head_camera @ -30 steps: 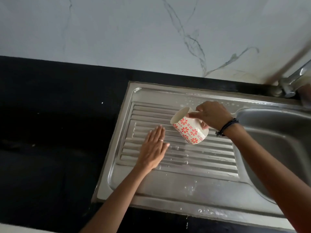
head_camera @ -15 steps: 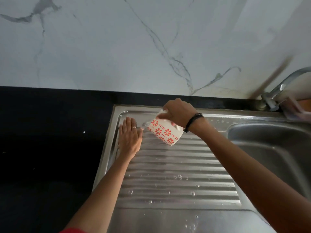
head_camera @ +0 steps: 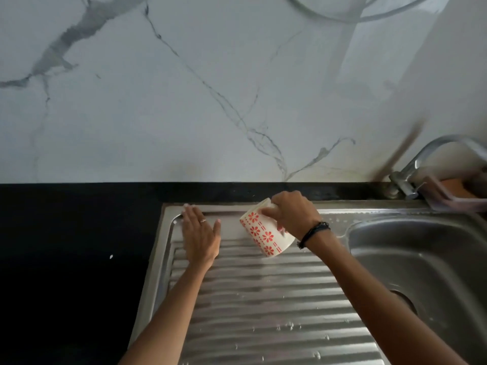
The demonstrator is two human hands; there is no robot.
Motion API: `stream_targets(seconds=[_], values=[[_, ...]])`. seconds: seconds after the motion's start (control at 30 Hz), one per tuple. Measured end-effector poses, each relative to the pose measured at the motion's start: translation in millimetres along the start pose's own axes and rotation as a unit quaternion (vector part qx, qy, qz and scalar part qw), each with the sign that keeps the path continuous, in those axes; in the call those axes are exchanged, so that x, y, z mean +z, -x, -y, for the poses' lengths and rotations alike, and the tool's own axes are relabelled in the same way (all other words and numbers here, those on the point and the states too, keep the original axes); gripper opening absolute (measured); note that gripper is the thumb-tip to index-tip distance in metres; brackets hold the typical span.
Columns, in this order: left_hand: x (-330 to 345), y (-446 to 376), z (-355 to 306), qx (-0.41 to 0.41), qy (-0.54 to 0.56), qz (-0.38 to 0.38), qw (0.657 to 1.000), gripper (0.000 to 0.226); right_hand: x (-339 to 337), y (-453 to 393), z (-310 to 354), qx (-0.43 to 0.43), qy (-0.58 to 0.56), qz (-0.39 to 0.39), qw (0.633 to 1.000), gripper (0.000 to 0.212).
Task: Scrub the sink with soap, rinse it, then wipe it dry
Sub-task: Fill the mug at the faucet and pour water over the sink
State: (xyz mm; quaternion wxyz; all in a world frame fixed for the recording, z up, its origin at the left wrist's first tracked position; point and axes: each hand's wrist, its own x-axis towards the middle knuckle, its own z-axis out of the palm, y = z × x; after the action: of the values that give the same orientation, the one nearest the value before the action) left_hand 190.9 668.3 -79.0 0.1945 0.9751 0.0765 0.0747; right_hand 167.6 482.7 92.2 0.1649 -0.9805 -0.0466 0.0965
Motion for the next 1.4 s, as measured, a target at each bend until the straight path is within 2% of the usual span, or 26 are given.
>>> stream_targets(seconds=[0.07, 0.13, 0.2, 0.23, 0.3, 0.37, 0.43, 0.47, 0.67, 0.8, 0.87, 0.97, 1.07, 1.17, 1.27, 1.4], values=[[23, -3, -17, 0.123, 0.0, 0.031, 0.992, 0.085, -4, -1, -4, 0.005, 0.022, -0.016, 1.0, 0.032], [40, -2, -36, 0.251, -0.024, 0.094, 0.963, 0.077, -7, 1, -12, 0.01, 0.044, -0.028, 0.999, 0.033], [41, 6, -50, 0.31, -0.032, 0.13, 0.941, 0.055, -9, 6, -25, 0.027, 0.045, -0.033, 0.998, 0.034], [42, 10, -53, 0.321, -0.024, 0.124, 0.939, 0.05, -11, 9, -34, 0.039, 0.041, -0.035, 0.998, 0.035], [37, 20, -54, 0.289, 0.0, 0.094, 0.953, 0.059, -15, 16, -52, 0.062, 0.04, -0.031, 0.997, 0.035], [29, 27, -52, 0.139, 0.034, 0.056, 0.988, 0.069, -20, 21, -65, 0.075, 0.048, -0.019, 0.996, 0.034], [21, 32, -56, -0.012, 0.042, 0.052, 0.998, 0.077, -22, 24, -73, 0.083, 0.068, -0.014, 0.994, 0.032], [17, 33, -60, -0.042, 0.035, 0.06, 0.997, 0.077, -22, 23, -76, 0.084, 0.077, -0.016, 0.993, 0.031], [34, 25, -86, -0.018, -0.017, 0.088, 0.996, 0.093, -21, 4, -72, 0.048, 0.1, -0.05, 0.993, 0.024], [42, 25, -94, 0.046, -0.064, 0.082, 0.993, 0.084, -24, 1, -81, 0.061, 0.087, -0.067, 0.992, 0.023], [46, 24, -92, 0.125, -0.073, 0.097, 0.985, 0.08, -24, 6, -89, 0.078, 0.069, -0.085, 0.991, 0.025], [48, 27, -91, 0.3, -0.058, 0.139, 0.942, 0.081, -18, 21, -95, 0.102, 0.01, -0.11, 0.989, 0.029], [42, 34, -85, 0.344, -0.016, 0.146, 0.928, 0.087, -3, 39, -94, 0.117, -0.158, -0.188, 0.962, 0.025], [28, 50, -65, 0.295, 0.044, 0.099, 0.949, 0.074, 12, 54, -85, 0.131, -0.3, -0.259, 0.909, 0.016], [4, 52, -28, 0.194, 0.076, 0.081, 0.975, 0.076, 25, 60, -76, 0.128, -0.336, -0.275, 0.892, 0.018], [-21, 24, 26, 0.061, -0.032, -0.004, 0.998, 0.085, 37, 65, -67, 0.111, -0.352, -0.294, 0.882, 0.016]])
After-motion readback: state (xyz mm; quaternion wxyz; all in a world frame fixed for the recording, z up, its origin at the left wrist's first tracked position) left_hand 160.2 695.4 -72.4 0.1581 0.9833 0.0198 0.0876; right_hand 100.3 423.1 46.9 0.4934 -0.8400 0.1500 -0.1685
